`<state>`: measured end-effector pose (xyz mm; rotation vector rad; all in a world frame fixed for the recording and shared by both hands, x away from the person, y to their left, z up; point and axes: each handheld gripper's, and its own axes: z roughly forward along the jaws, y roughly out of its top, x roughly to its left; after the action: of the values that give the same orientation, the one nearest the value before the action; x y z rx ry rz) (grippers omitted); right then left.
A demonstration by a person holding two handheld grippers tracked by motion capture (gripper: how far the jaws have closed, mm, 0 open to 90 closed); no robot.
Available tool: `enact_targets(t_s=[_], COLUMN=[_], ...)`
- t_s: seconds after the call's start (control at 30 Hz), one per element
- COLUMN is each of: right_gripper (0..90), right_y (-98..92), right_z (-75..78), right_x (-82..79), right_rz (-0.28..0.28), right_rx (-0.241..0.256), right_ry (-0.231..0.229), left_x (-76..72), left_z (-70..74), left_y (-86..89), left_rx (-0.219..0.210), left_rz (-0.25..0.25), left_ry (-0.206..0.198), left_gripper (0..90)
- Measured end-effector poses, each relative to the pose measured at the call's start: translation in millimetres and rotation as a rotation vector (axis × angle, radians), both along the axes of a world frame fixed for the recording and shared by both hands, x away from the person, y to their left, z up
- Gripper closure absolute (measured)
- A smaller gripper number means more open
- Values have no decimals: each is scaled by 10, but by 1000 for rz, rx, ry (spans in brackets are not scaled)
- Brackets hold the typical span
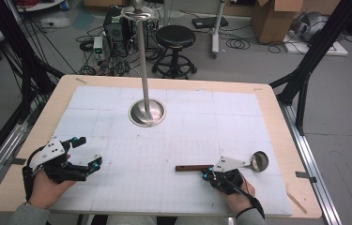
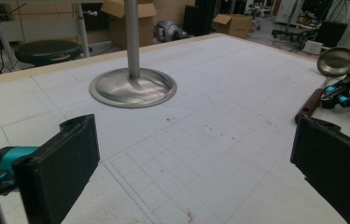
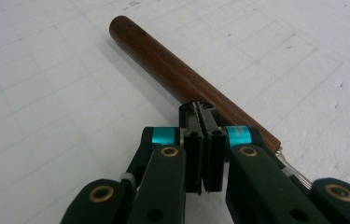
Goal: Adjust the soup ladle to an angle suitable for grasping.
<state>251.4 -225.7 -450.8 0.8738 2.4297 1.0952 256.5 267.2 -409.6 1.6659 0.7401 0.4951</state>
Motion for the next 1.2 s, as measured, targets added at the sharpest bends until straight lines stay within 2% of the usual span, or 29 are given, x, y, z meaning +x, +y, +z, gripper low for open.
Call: enact_targets(t_s=[0.2, 0.33, 0.77, 1.07, 1.2], right_gripper=[897, 900, 900, 900, 900], right_y=[85, 180, 342, 337, 333], right_z=[3, 5, 4, 8, 17], right_x=[86, 237, 404, 529, 530], right_rz=[-20, -31, -16, -48, -22], right_rx=[-9, -3, -12, 30, 46], right_ry=[-13, -17, -32, -8, 8], left_x=[-1, -9, -19, -20, -22], left_z=[-1, 2, -6, -5, -3], left_y=[-1, 9, 22, 21, 24], left_rx=[-2, -2, 1, 0, -2], left_rz=[2, 3, 9, 6, 6], left_ry=[2, 1, 8, 7, 6], left_gripper=[17, 17, 17, 17, 17])
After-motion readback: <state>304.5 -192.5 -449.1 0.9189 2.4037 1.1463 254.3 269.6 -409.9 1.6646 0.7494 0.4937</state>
